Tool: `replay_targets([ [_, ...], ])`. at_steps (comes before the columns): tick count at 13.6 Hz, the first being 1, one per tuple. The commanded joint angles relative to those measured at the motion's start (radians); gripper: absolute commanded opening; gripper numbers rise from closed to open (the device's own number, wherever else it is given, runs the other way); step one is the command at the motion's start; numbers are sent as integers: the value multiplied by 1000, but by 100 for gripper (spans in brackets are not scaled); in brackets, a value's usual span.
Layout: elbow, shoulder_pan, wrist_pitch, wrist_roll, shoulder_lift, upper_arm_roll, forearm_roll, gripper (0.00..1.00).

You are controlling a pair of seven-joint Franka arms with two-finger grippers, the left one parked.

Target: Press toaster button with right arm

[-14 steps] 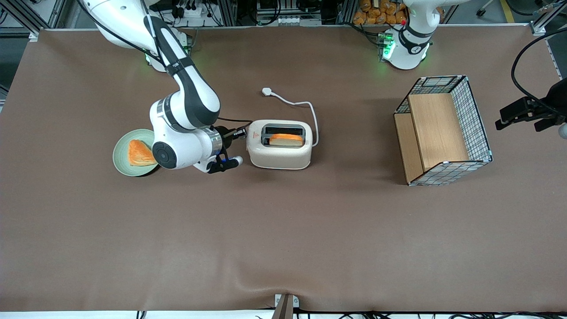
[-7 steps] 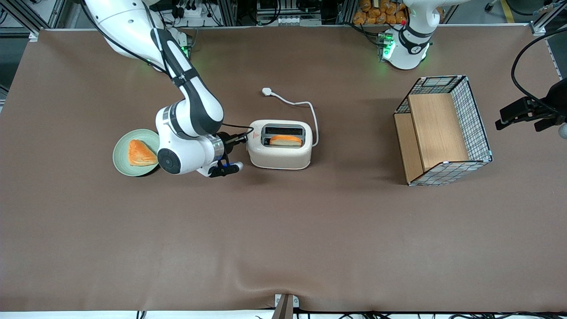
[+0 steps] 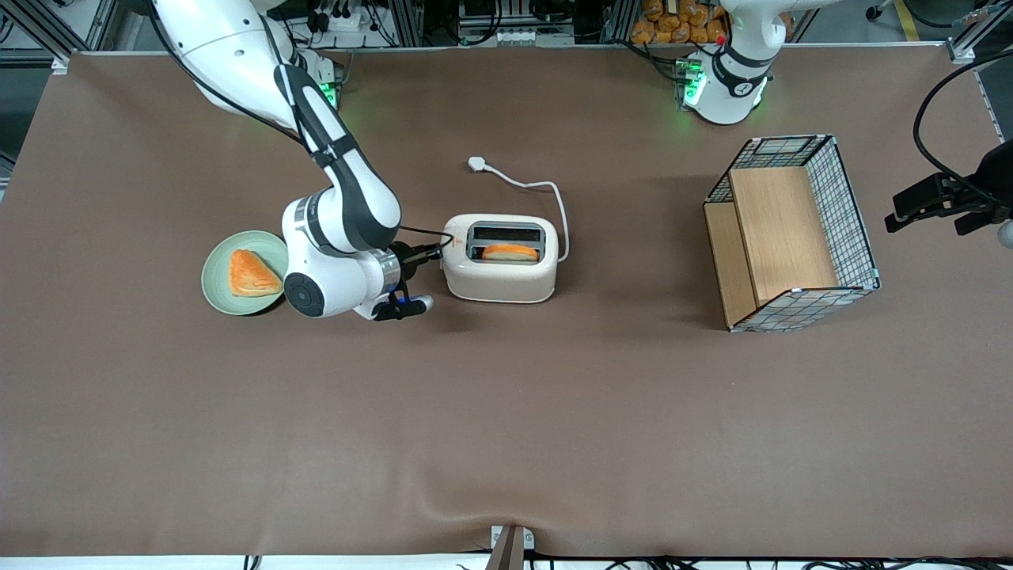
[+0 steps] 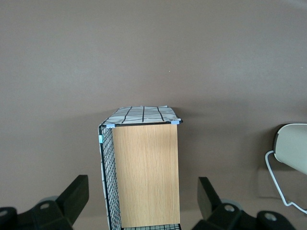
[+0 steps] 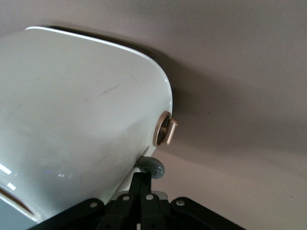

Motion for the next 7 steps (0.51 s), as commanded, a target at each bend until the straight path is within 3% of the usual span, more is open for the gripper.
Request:
replay_targets([
  [1, -3, -17, 34, -12, 34, -1, 27, 0],
  [5, -52, -32, 66, -82, 37, -3, 114, 0],
  [7, -55, -37, 69, -92, 45, -1, 119, 0],
])
